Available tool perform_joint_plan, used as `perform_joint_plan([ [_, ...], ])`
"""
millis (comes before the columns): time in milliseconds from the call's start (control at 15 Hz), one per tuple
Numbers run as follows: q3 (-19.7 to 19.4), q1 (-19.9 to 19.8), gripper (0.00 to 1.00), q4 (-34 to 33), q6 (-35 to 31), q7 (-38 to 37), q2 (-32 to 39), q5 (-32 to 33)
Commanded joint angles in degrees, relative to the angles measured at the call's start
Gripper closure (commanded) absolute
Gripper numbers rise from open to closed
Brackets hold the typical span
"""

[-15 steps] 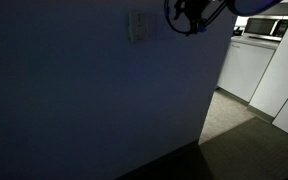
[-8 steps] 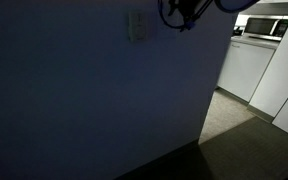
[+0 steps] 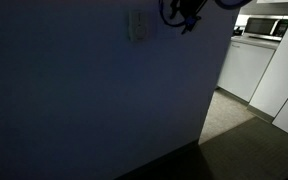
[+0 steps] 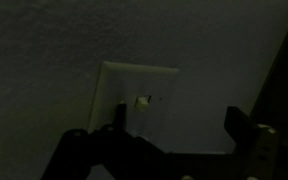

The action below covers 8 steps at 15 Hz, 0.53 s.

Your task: Turn off the light

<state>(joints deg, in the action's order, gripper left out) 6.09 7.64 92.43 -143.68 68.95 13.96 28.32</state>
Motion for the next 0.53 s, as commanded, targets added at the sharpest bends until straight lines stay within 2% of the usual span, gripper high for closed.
perform_joint_plan([
  [0, 0.32, -0.49, 0.00, -0.64, 4.88, 2.57, 1.02, -2.10],
  [467, 0.07, -1.27, 0.00, 0.62, 0.22, 1.30, 0.85, -2.60],
])
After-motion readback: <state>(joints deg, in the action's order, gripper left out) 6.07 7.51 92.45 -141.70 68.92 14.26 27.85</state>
